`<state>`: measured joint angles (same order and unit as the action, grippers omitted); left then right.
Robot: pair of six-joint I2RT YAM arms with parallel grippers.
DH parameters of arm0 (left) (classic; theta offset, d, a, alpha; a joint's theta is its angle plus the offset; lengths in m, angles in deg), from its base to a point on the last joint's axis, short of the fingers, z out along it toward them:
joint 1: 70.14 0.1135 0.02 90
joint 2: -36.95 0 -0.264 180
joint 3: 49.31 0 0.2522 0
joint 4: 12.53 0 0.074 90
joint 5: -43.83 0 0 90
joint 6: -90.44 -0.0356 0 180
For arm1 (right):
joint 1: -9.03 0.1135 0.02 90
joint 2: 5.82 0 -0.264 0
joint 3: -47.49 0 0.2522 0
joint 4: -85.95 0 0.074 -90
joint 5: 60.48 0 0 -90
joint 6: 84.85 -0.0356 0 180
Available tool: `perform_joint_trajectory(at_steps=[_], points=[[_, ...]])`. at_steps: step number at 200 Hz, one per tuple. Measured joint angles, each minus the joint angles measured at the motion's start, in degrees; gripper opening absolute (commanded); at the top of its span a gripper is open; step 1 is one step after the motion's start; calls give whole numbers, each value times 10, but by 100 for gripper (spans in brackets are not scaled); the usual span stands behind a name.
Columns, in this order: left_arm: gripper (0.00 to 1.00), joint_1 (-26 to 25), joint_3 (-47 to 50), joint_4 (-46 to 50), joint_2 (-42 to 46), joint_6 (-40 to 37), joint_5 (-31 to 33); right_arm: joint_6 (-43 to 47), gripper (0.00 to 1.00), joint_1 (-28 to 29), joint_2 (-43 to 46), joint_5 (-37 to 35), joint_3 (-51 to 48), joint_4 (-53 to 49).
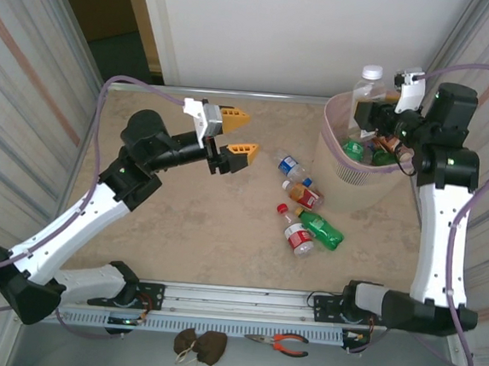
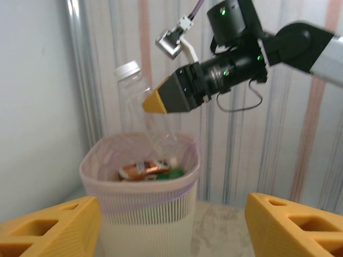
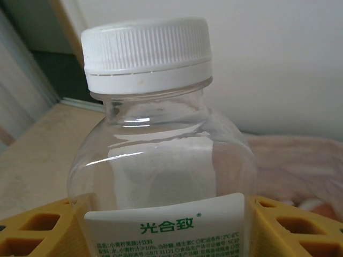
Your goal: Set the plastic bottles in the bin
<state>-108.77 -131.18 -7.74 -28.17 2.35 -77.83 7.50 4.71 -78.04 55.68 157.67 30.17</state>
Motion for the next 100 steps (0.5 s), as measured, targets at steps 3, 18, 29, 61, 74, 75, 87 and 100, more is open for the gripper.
perform_joint_trajectory(at_steps=[3,18,29,61,74,75,87,100], points=[[73,0,0,7,-3,0,5,3,51,-3,-8,-9,3,-8],[74,0,0,31,-18,6,27,17,51,-10,-37,-42,15,-40],[74,0,0,46,-31,16,42,29,51,-13,-54,-66,20,-59],[73,0,0,78,-69,62,81,68,49,-13,-99,-136,24,-109],[73,0,0,89,-83,84,96,83,49,-13,-114,-167,24,-125],[73,0,0,90,-83,85,98,85,49,-13,-115,-170,24,-126],[73,1,0,99,-94,106,111,96,50,-13,-128,-194,25,-140],[74,1,0,106,-100,129,125,107,51,-13,-140,-215,25,-151]])
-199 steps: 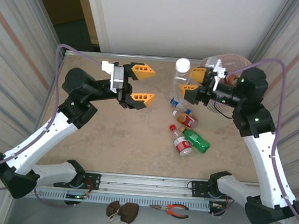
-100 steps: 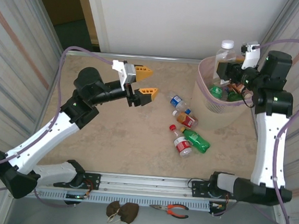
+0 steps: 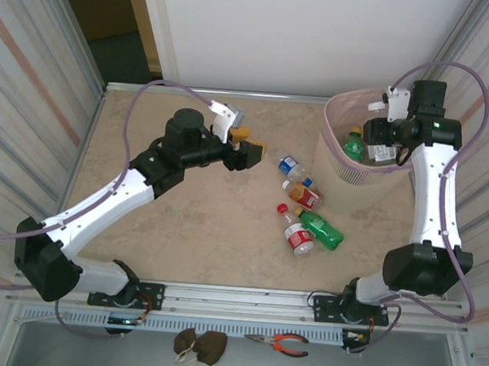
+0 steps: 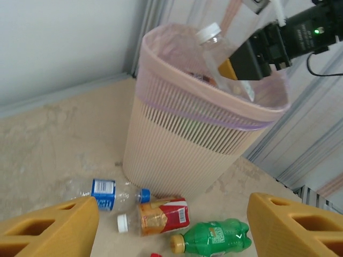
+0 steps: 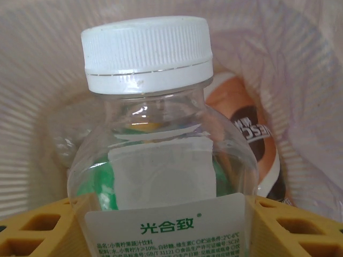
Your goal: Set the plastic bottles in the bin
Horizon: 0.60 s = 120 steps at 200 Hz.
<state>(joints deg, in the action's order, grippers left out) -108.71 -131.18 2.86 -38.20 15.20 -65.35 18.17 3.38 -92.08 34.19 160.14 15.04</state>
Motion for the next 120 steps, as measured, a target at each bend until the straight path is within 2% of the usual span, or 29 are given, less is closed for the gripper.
perform_joint_trajectory(at_steps=[83,120], points=[[75,0,-6,40,-69,127,63,25,54,0,-65,-41,-17,-17],[75,0,-25,70,-85,165,79,25,63,2,-82,-42,-17,-19]])
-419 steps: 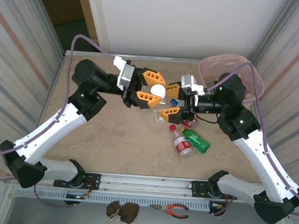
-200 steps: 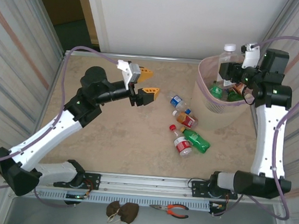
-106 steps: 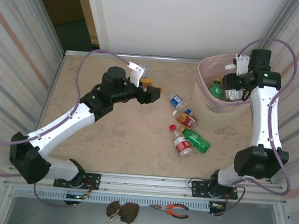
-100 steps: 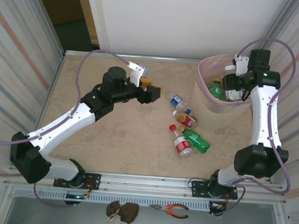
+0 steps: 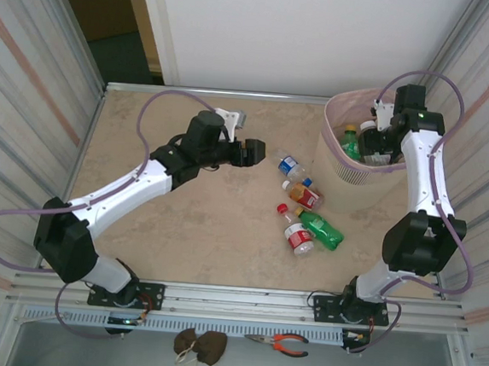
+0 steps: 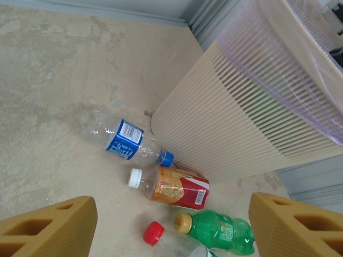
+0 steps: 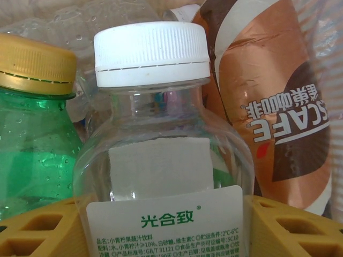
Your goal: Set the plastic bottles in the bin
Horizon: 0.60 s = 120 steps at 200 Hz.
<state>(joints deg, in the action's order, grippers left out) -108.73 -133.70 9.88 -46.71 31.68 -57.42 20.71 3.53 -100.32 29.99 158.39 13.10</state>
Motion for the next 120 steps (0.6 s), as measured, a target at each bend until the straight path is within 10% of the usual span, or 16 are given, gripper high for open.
perform_joint_trajectory(at_steps=[120], points=[[75,-42,-37,65,-84,130,61,-5,86,3,26,9,4,-4]])
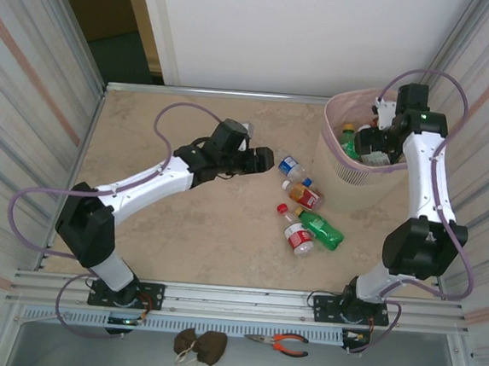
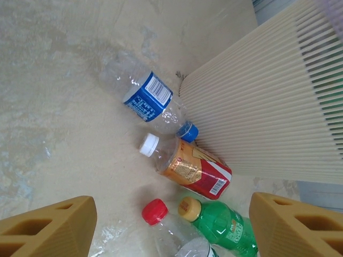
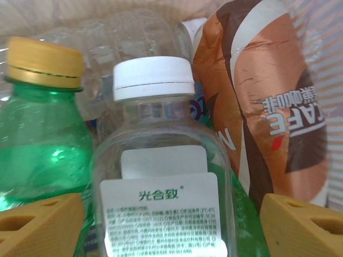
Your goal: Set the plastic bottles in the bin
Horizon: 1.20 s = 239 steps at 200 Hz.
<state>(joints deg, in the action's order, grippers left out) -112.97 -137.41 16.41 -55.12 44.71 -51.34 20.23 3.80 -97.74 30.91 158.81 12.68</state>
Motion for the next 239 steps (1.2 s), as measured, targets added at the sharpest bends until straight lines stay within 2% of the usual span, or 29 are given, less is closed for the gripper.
perform_joint_trajectory(at_steps=[72,138,198,239], points=[[74,-30,23,-25,-32,94,0,-17,88,5,85,17,-8,14],[67,-52,46,-76,-110,195,-38,-28,88,12,167,30,-29,42],[62,-78,35,-102,-205,252,-88,-28,88,11,194,29,-35,43],[55,-79,34,-123,-226,281,-112,-28,88,11,196,29,-44,45]])
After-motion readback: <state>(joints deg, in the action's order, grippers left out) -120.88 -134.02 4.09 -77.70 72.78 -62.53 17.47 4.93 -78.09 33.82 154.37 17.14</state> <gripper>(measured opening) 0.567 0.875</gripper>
